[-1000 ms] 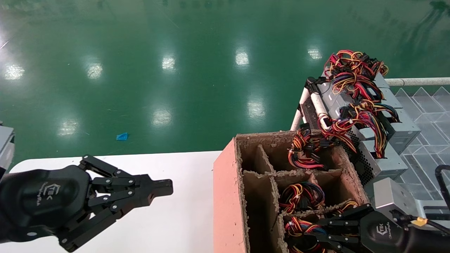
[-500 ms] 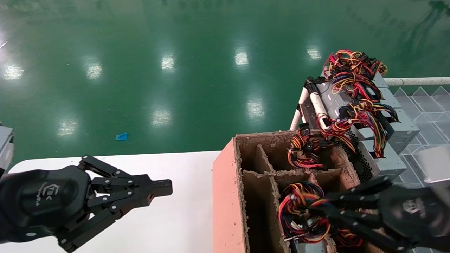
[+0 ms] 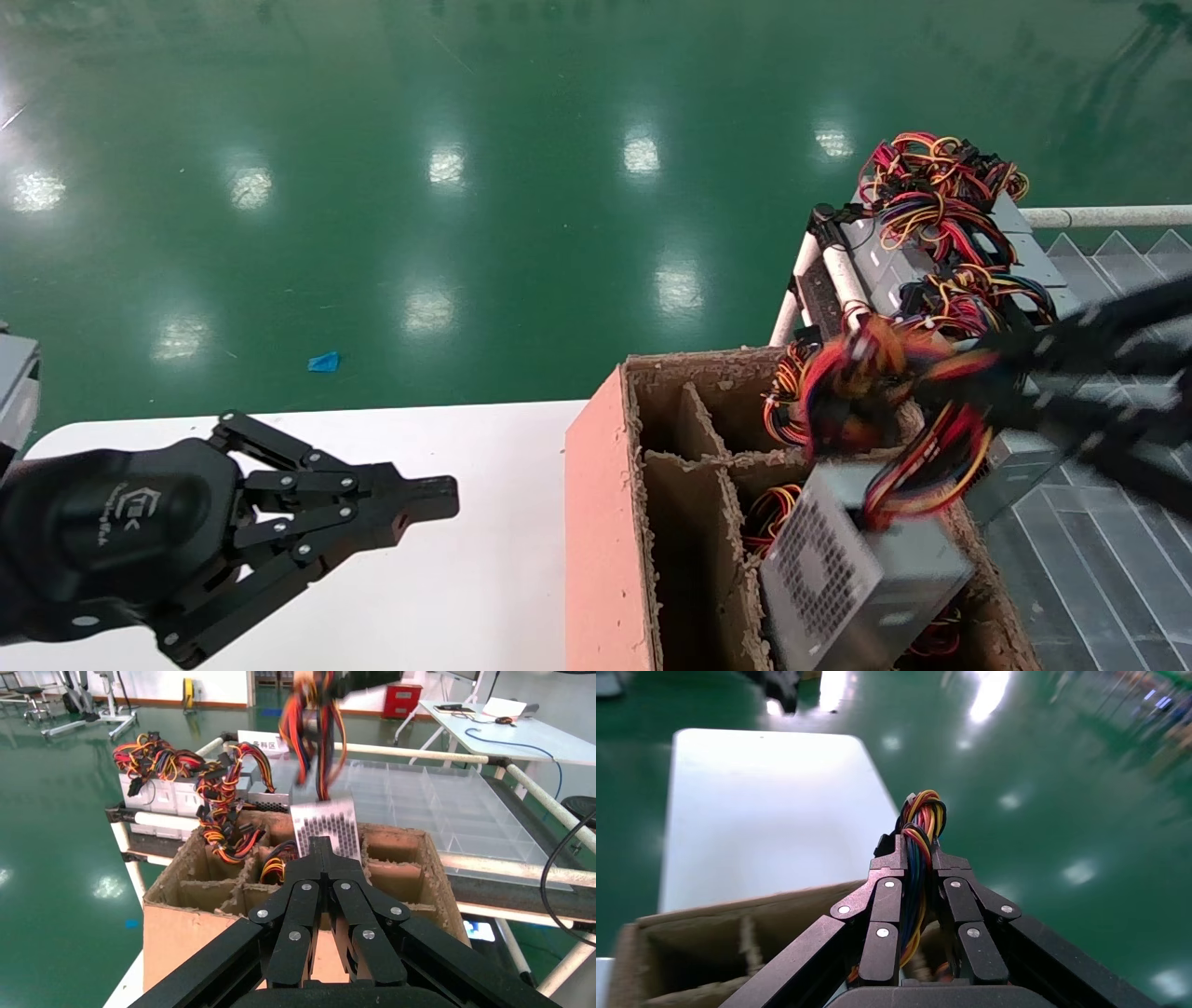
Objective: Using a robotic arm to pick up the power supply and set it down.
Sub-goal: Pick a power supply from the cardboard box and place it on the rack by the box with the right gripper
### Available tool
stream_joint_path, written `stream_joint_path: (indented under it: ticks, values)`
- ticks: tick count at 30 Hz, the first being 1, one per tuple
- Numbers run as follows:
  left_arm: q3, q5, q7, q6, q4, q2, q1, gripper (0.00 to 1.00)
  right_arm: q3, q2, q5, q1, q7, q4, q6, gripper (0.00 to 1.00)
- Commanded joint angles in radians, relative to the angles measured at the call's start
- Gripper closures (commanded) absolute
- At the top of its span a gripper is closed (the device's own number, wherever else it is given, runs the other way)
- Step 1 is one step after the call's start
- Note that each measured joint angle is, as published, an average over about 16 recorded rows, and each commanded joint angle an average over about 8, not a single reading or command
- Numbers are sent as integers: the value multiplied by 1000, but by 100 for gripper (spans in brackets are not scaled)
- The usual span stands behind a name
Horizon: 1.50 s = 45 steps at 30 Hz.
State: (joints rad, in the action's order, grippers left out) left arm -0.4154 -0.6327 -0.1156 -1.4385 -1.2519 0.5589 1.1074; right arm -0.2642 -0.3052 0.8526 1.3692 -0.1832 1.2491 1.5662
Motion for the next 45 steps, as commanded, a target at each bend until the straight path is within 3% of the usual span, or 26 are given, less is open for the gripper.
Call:
stream_joint_path:
  ticks: [1, 17, 28, 35, 45]
  values:
    - [0, 0, 0, 0, 0, 0, 0, 100, 8, 11, -2, 37, 5, 7, 1, 100]
    - [0, 0, 0, 0, 0, 0, 0, 100, 17, 88, 150, 319, 10, -30, -16, 100]
    - [0, 0, 0, 0, 0, 0, 0, 100, 33, 159, 271, 386, -8, -188, -106, 100]
    - [0, 0, 0, 0, 0, 0, 0, 100, 15, 102, 334, 377, 33, -348, -188, 100]
    - [0, 0, 0, 0, 0, 0, 0, 100, -21, -48, 435, 400, 157, -566, -336, 100]
